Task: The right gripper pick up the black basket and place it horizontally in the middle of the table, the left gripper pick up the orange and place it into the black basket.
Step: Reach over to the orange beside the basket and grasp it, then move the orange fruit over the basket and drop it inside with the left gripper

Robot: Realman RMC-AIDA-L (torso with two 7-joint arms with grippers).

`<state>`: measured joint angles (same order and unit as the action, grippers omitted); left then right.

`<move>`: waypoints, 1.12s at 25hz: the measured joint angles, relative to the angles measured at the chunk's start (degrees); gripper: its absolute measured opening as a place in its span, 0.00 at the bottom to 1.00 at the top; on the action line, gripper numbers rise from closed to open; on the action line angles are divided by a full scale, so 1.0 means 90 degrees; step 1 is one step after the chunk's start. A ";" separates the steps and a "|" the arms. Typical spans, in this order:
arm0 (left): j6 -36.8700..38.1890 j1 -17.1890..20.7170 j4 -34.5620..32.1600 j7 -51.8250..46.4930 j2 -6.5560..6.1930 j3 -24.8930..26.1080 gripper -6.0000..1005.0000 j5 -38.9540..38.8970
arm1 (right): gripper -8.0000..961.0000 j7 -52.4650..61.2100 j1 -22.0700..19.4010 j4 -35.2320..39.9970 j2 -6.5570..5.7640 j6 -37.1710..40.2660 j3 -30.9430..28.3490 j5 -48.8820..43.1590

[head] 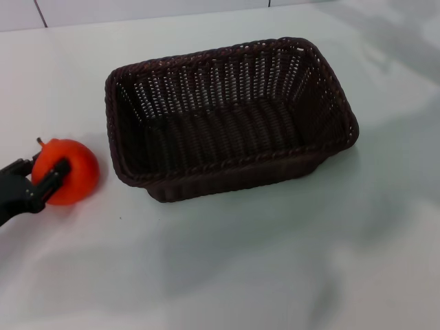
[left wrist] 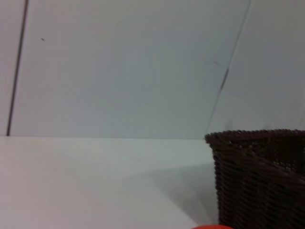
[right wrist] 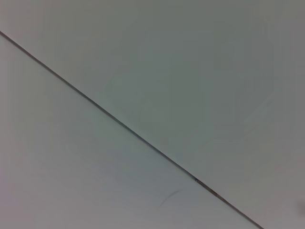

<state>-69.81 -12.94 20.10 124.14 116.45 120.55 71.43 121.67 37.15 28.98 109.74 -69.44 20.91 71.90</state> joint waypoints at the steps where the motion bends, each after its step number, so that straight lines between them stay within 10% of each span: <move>1: 0.0008 0.0002 0.0014 0.0001 0.0006 0.0037 0.50 0.0007 | 0.85 0.0000 -0.0010 -0.0009 0.0001 0.0003 -0.0003 0.0000; 9: -0.0253 0.0013 0.0056 -0.0016 0.0037 0.0473 0.39 -0.0021 | 0.85 -0.0004 -0.0078 -0.0036 0.0004 0.0009 -0.0019 0.0089; 18: -0.2571 -0.0402 0.0091 -0.0085 0.0434 0.1993 0.31 -0.0037 | 0.85 -0.0036 -0.0239 -0.0036 0.0041 -0.0022 -0.0019 0.0405; 28: -0.1702 -0.1511 0.0152 -0.0285 0.0804 0.1185 0.26 0.0107 | 0.85 -0.0145 -0.0270 -0.0036 0.0136 -0.0088 0.0006 0.0420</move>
<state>-85.12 -26.54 21.47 121.57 123.69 131.22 72.39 120.37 34.71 28.65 110.96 -70.23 20.97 75.68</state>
